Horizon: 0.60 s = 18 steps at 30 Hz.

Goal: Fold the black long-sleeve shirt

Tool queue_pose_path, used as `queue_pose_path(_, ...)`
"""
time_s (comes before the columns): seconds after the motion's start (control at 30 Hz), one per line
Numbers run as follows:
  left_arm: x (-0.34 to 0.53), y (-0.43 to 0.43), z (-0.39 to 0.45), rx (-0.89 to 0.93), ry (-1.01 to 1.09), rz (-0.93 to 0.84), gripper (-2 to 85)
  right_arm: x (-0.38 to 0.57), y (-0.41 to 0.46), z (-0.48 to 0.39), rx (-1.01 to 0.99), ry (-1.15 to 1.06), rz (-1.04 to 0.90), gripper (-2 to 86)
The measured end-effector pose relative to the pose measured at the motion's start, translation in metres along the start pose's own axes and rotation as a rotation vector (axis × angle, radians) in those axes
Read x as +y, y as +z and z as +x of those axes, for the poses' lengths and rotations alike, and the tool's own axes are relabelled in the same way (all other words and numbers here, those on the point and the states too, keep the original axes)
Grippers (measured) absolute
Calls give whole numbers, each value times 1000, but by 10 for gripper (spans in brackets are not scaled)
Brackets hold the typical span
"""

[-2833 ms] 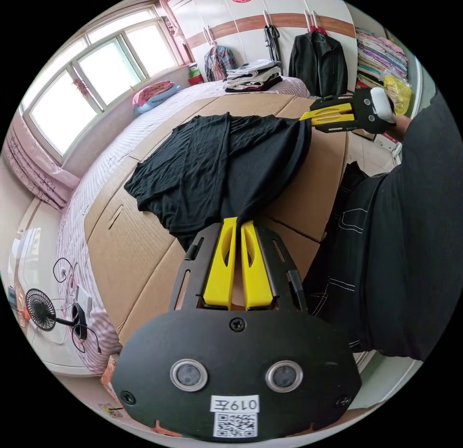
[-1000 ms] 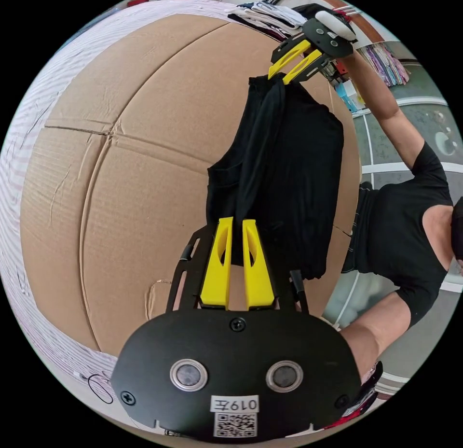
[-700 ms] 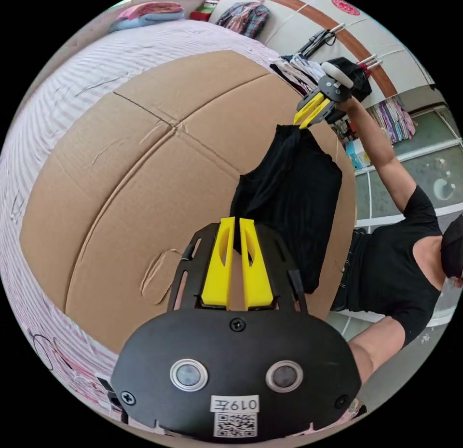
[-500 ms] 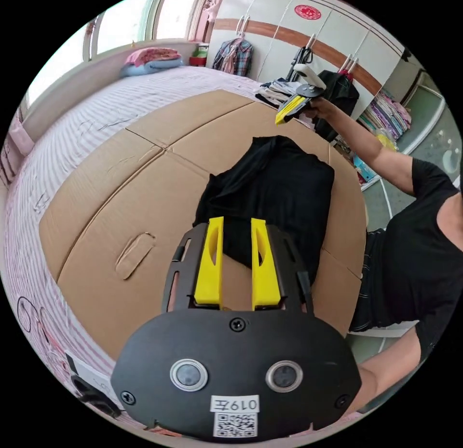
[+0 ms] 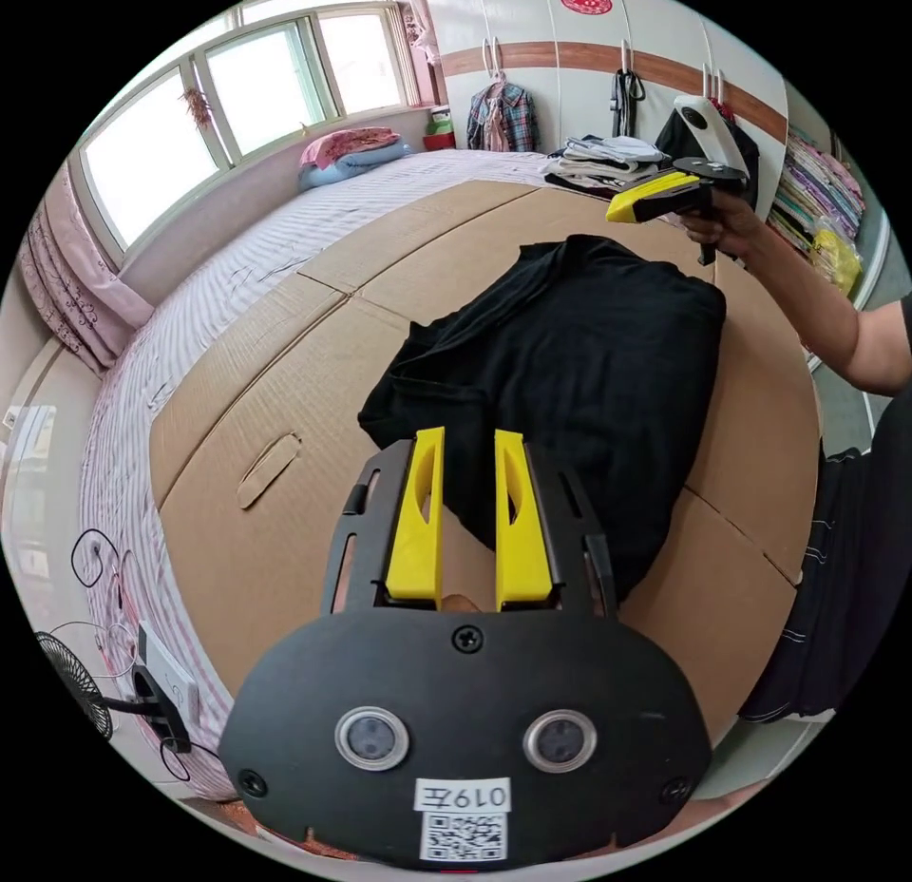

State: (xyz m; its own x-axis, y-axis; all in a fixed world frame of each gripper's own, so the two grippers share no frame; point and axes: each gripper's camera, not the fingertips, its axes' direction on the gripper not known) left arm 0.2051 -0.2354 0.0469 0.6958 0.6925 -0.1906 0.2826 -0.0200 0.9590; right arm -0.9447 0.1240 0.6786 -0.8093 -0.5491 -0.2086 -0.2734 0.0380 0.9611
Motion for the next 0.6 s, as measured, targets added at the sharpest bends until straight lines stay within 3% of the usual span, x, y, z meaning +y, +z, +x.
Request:
queue_pose_path(0.23, 22, 4, -15, 4, -134, -5, 20, -12, 23, -22, 39, 10, -62, -9)
queue_pose_path(0.4, 59, -9, -50, 14, -418, 39, 13, -10, 43, -26, 221, 47, -147, 3)
queue_pose_path(0.5, 78, -21, -61, -15, -567, 93, 13, -7, 46, -47, 284, -55, -123, 39)
queue_pose_path(0.6, 70, -39, -45, -69, -548, 198, 18, -6, 56, -79, 317, -197, -144, 67)
